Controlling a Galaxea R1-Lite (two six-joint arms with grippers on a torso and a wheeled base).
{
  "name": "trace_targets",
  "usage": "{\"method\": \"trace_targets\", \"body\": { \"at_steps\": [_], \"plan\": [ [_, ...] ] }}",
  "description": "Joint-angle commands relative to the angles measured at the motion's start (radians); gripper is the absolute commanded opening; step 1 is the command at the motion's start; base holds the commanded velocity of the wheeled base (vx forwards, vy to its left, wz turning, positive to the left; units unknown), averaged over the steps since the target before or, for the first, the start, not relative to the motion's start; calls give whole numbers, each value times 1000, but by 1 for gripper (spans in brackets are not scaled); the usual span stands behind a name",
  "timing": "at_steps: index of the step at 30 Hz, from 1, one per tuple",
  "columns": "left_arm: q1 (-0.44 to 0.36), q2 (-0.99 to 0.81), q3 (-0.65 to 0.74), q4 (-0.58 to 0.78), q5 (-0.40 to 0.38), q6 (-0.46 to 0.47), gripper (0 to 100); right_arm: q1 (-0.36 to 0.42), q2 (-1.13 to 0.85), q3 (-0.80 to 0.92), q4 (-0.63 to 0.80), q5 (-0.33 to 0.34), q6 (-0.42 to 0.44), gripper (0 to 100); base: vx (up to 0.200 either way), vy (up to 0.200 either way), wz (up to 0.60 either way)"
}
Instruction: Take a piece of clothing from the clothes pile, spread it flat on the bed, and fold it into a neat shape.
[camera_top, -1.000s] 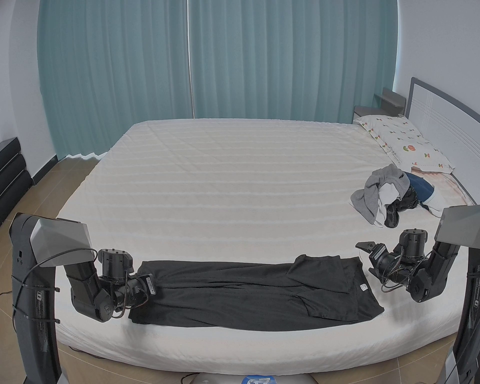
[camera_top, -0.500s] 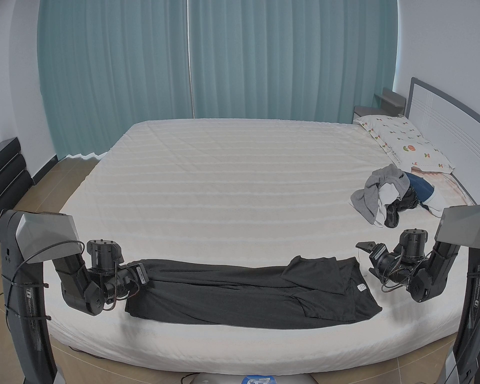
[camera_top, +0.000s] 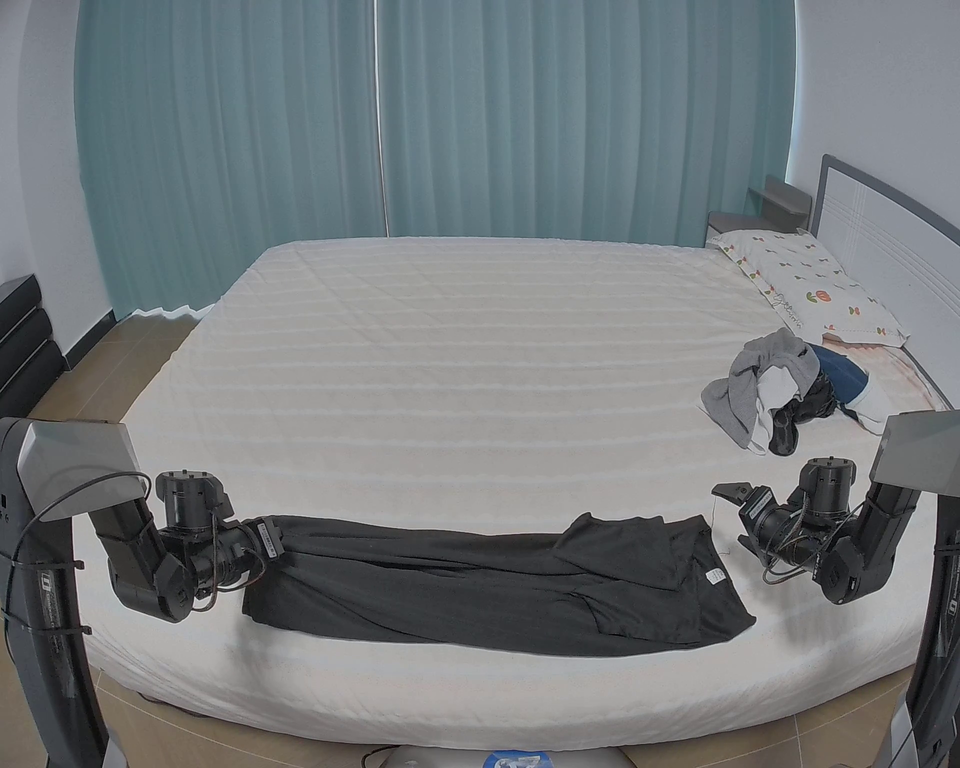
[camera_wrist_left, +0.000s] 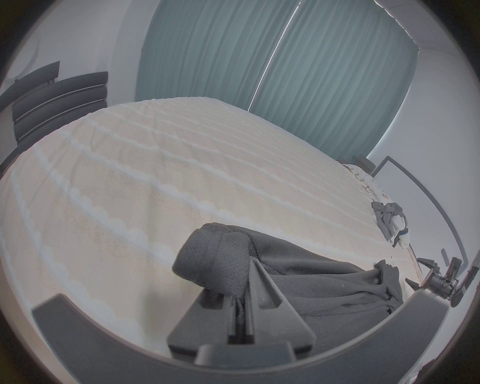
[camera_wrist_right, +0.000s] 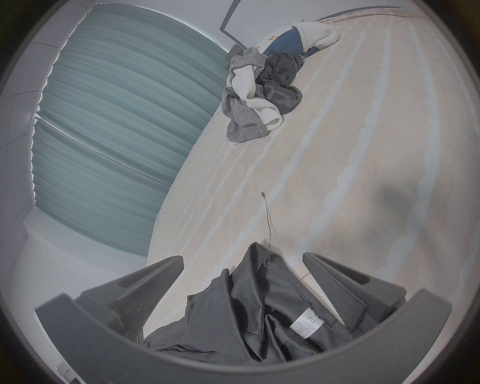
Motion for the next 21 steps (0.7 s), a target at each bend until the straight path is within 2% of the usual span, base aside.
{"method": "trace_targets", "body": {
  "at_steps": [1,13,21],
  "plan": [
    [25,-20,1,5,-21,-1,0,-1,0,0,0,1,0,100,0,0,0],
    [16,-14,-8,5,-24,-1,0,-1,2,0,0,1,0,100,0,0,0],
    [16,-13,-4,-4,-27,-1,0,-1,0,0,0,1,0,100,-200,0,0]
  ]
}}
